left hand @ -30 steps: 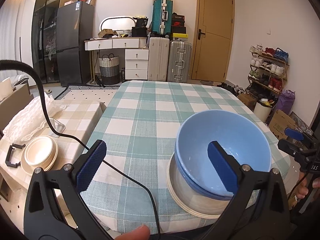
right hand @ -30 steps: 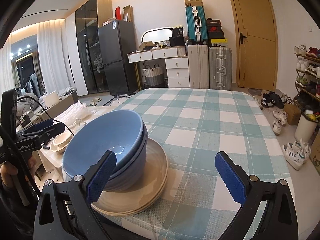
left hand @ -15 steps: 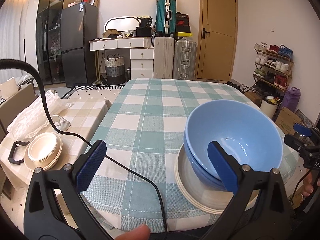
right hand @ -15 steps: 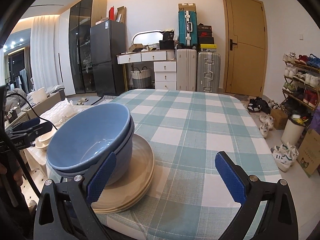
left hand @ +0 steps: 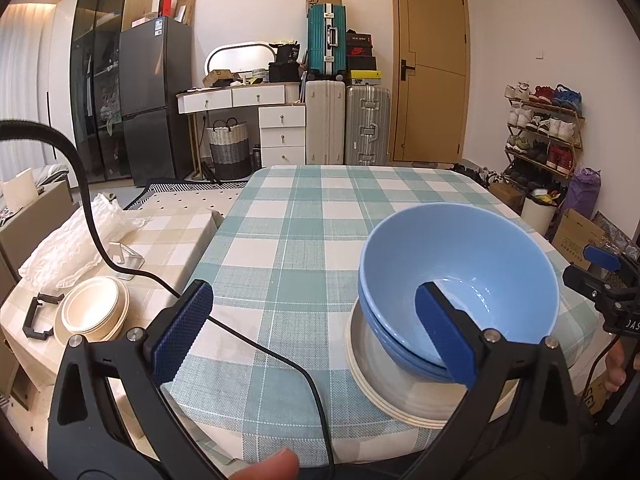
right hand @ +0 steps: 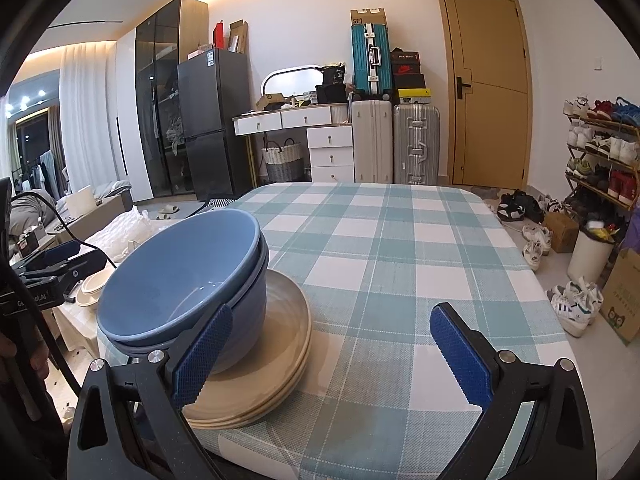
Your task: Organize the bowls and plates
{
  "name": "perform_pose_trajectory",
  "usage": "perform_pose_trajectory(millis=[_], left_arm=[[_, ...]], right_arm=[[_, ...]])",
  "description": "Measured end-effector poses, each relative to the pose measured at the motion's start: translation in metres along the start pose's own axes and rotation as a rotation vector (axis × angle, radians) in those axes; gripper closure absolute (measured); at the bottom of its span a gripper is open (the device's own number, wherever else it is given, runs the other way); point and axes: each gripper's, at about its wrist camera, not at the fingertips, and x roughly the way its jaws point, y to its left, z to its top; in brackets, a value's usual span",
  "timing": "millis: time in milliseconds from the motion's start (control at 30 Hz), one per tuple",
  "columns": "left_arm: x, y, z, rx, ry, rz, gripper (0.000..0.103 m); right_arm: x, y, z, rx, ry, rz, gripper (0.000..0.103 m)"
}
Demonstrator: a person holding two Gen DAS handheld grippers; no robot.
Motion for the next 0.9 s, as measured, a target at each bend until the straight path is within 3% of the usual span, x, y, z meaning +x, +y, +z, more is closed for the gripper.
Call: perform_pose_trajectory(millis=[900], left_arm=[[-0.006,-0.0067,-0.0051,-0.002,0.005,-0.012,0.002]], right_arm=[[-0.0068,0.0013,0.0029,-0.011,-0.018,-0.014,0.002]])
